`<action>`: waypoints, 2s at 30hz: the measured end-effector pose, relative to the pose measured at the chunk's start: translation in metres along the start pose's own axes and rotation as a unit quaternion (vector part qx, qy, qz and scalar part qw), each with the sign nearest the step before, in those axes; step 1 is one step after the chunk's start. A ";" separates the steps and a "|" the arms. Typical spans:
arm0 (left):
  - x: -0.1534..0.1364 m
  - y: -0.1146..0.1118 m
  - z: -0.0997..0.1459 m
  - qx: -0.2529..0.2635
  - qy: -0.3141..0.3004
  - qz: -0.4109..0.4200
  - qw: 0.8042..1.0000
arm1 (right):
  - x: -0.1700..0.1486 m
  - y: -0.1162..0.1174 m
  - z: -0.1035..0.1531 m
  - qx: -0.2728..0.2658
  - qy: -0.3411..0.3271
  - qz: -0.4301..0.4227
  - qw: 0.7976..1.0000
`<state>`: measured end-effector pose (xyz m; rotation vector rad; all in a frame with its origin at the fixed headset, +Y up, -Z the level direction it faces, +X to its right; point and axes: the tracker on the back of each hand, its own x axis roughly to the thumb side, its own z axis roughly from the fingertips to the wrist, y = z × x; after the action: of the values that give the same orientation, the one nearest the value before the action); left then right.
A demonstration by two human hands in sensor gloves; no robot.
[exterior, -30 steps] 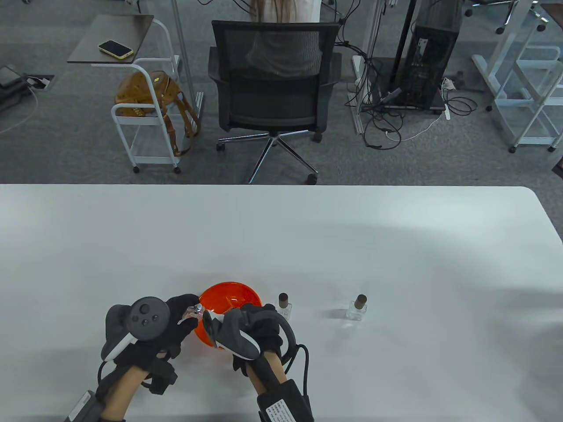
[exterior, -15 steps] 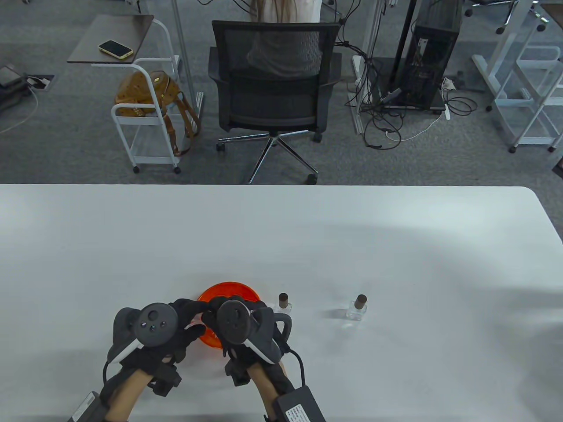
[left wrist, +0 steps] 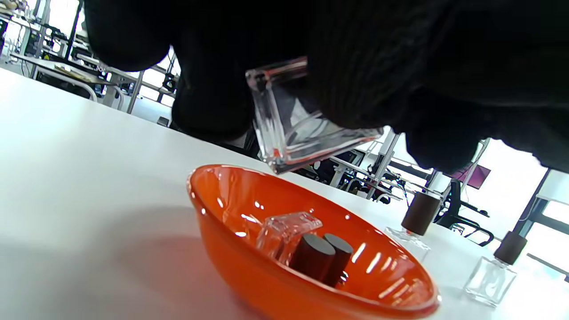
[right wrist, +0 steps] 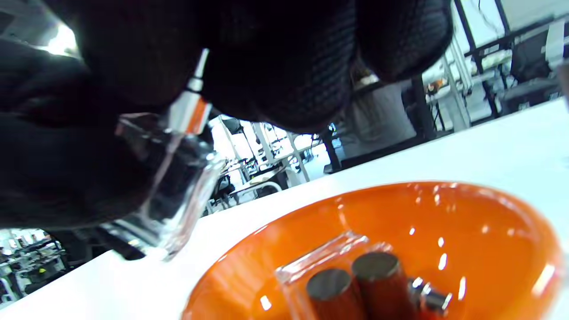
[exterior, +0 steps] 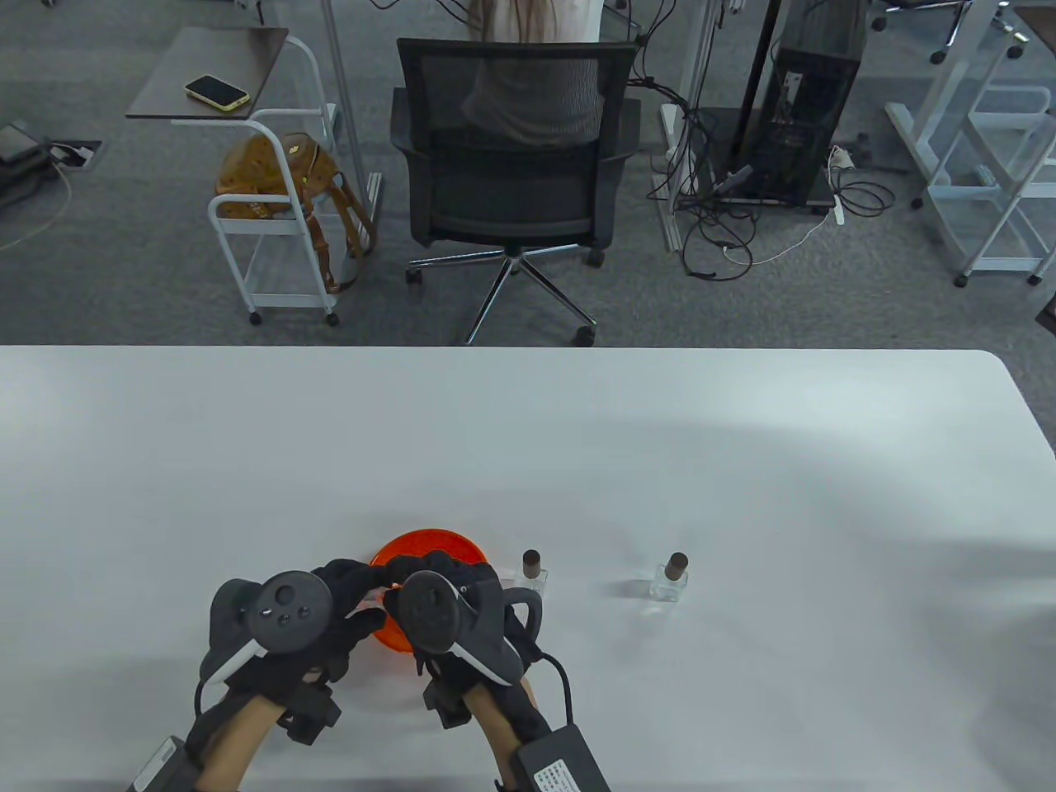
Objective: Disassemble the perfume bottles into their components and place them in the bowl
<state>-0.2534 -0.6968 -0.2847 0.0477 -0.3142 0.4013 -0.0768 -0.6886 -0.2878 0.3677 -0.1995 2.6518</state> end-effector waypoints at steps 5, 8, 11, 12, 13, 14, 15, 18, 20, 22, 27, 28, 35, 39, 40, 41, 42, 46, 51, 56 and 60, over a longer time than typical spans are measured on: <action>-0.003 0.000 0.000 -0.011 0.000 0.014 1.000 | -0.002 0.001 0.000 -0.026 0.003 0.018 0.999; 0.001 0.000 0.000 -0.006 -0.010 0.009 1.000 | -0.001 0.000 0.000 -0.022 -0.002 0.021 1.000; -0.001 0.000 0.000 0.002 -0.004 0.004 1.000 | -0.001 0.001 -0.001 0.005 -0.003 -0.007 1.000; -0.003 0.000 0.000 -0.003 -0.002 0.015 1.000 | -0.001 0.002 -0.001 0.004 -0.003 -0.008 1.000; -0.004 0.001 0.000 -0.001 -0.001 0.019 1.000 | -0.001 0.001 0.000 -0.010 -0.002 0.001 1.000; -0.003 0.002 0.000 0.002 -0.003 0.023 1.000 | -0.001 0.000 0.000 -0.022 -0.005 0.014 1.000; -0.003 0.002 0.000 -0.001 -0.003 0.019 1.000 | 0.000 -0.001 0.000 -0.031 -0.005 0.016 0.999; 0.001 0.002 0.002 0.006 -0.009 0.009 1.000 | 0.002 -0.002 0.001 -0.015 -0.012 0.007 1.000; 0.000 0.002 0.001 0.009 -0.007 0.009 1.000 | 0.001 -0.001 0.000 -0.002 -0.007 -0.003 1.000; -0.002 0.002 0.001 0.003 -0.004 0.019 1.000 | -0.001 0.000 0.001 -0.013 -0.005 0.003 1.000; 0.003 0.001 0.001 0.003 -0.011 0.006 1.000 | 0.001 -0.002 0.002 -0.014 -0.017 0.024 0.999; 0.003 0.001 0.001 0.009 -0.009 0.000 1.000 | 0.001 -0.001 0.001 -0.003 -0.014 0.012 1.000; 0.003 0.000 0.001 0.000 -0.010 0.009 1.000 | 0.000 -0.001 0.001 -0.013 -0.017 0.026 0.999; 0.000 0.001 0.000 0.001 -0.005 0.012 1.000 | 0.000 0.001 0.001 -0.008 -0.014 0.023 1.000; -0.001 0.000 0.000 -0.003 -0.005 0.013 1.000 | 0.000 0.001 0.001 -0.013 -0.014 0.029 0.999; -0.001 0.000 0.000 -0.009 -0.005 0.010 1.000 | -0.001 0.002 0.001 -0.015 -0.014 0.031 0.999; 0.000 -0.001 0.000 -0.008 -0.008 0.008 1.000 | -0.001 0.002 0.000 -0.013 -0.013 0.033 0.999; 0.002 0.000 0.000 0.003 -0.005 0.001 1.000 | 0.000 0.003 0.000 0.005 -0.017 0.023 1.000; 0.000 -0.002 -0.001 -0.012 -0.009 0.005 1.000 | 0.000 0.003 0.000 -0.013 -0.018 0.038 0.999; -0.002 0.000 0.000 -0.002 -0.005 0.013 1.000 | 0.001 0.001 0.000 -0.006 -0.014 0.015 1.000; -0.002 -0.002 -0.001 -0.010 -0.009 0.011 1.000 | 0.000 0.002 -0.001 -0.010 -0.019 0.032 0.999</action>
<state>-0.2544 -0.6994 -0.2861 0.0273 -0.3363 0.4194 -0.0781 -0.6902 -0.2885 0.4108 -0.2527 2.7048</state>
